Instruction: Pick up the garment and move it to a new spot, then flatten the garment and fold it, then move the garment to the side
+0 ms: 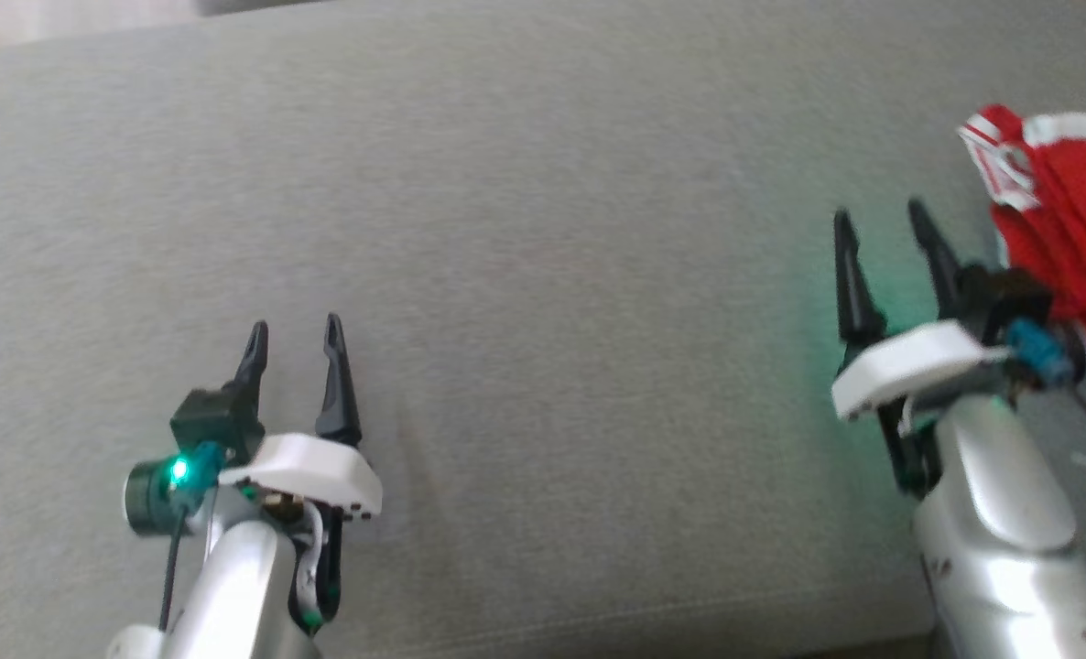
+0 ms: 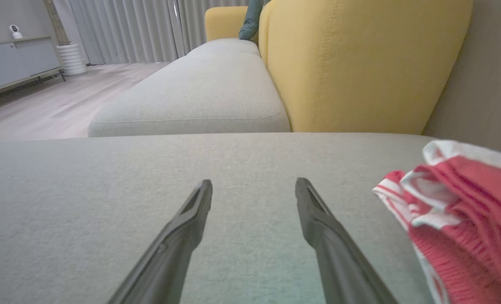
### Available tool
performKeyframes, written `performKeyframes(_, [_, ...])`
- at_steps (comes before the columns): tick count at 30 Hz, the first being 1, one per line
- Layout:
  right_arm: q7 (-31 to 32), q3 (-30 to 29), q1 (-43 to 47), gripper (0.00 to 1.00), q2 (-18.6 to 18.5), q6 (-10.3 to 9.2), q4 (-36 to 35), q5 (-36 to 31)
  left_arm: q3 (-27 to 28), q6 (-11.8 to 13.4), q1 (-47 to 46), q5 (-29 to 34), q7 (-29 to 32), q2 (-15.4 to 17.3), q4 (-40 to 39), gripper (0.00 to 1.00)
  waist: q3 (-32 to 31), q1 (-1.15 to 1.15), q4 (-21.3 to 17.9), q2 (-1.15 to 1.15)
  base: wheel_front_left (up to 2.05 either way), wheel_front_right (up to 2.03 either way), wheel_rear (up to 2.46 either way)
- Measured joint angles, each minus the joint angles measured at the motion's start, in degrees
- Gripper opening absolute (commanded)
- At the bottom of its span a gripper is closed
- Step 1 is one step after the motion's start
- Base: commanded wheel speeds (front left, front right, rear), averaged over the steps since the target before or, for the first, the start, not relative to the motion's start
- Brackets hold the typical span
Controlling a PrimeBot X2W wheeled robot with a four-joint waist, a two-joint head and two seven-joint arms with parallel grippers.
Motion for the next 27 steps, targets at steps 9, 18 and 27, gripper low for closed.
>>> performKeyframes(9, [0.0, -2.6, 7.1, 1.00, 1.1, 0.00, -1.5, 1.3, 0.9, 0.1, 3.4, -0.4, 0.0, 0.0, 0.6, 1.00, -4.4, 0.00, 5.2, 0.00, 0.00, 0.00, 0.00])
performKeyframes(18, [0.0, -0.8, 8.3, 1.00, 1.2, 0.00, -3.8, 3.4, 3.6, 0.0, 5.5, 0.6, 0.0, 0.0, 0.5, 1.00, -8.2, 0.00, 5.6, 0.00, 0.00, 0.00, 0.00])
performKeyframes(27, [0.0, 0.7, 10.5, 0.00, 1.3, 0.00, -3.7, 5.3, 4.6, -2.6, 6.6, -1.3, 0.0, 0.0, -1.7, 0.00, -9.6, 0.00, 5.2, 0.00, 0.00, 0.00, 0.00])
